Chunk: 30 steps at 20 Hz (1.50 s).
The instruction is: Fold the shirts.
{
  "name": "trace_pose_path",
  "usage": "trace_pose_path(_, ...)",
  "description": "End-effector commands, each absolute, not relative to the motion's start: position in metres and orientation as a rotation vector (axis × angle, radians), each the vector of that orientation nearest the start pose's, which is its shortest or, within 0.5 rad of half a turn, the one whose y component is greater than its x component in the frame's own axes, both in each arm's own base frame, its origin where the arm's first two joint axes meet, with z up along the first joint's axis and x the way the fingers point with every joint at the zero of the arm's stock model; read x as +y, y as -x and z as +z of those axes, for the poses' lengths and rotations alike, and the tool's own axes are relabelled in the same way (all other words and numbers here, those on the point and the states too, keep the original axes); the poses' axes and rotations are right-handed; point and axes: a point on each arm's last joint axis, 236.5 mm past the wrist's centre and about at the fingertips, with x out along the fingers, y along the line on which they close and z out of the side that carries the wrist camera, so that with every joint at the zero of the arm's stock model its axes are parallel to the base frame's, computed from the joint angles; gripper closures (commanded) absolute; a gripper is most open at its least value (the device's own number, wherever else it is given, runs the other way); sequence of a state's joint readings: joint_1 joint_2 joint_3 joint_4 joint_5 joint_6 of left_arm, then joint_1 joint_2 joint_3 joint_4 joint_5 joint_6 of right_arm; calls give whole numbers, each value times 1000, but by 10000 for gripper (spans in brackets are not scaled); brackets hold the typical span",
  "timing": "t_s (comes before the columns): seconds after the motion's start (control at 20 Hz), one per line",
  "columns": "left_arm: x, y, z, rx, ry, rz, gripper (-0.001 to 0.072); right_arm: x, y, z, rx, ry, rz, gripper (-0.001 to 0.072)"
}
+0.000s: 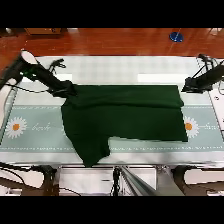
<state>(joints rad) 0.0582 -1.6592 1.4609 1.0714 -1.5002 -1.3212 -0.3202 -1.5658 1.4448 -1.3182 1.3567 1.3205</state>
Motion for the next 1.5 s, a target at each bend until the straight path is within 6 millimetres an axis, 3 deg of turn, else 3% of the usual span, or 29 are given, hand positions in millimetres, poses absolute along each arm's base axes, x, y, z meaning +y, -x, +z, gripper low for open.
trace_pose_path(0.0,-38,-373,11,1571,318,-414,98,-101,-372,20,1437,-258,32,212)
trace_pose_path(0.1,-22,-339,14,1568,368,-389,98,-115,-337,13,1464,-343,-16,212)
trace_pose_path(0.15,-26,-318,11,1557,384,-424,97,-112,-319,2,1475,-403,-16,212)
trace_pose_path(0.25,-51,-278,1,1549,472,-480,97,-86,-295,-16,1465,-544,77,212)
trace_pose_path(0.4,-72,-231,-28,1561,542,-461,97,-65,-263,-40,1489,-620,120,212)
trace_pose_path(0.55,-82,-195,-52,1642,581,-472,97,-58,-252,-49,1492,-631,110,213)
trace_pose_path(0.8,-88,-193,-75,1635,543,-462,100,-58,-259,-43,1442,-627,99,214)
trace_pose_path(1.05,-115,-181,-97,1743,472,-520,104,-60,-261,-33,1407,-602,87,214)
trace_pose_path(1.2,-134,-184,-104,1738,476,-546,118,-60,-260,-32,1404,-604,81,214)
trace_pose_path(1.3,-139,-191,-106,1712,489,-540,354,-60,-259,-32,1413,-604,79,214)
trace_pose_path(1.4,-137,-195,-108,1696,489,-526,443,-64,-254,-35,1431,-589,61,214)
trace_pose_path(1.45,-136,-195,-108,1695,487,-529,551,-67,-252,-36,1443,-584,47,214)
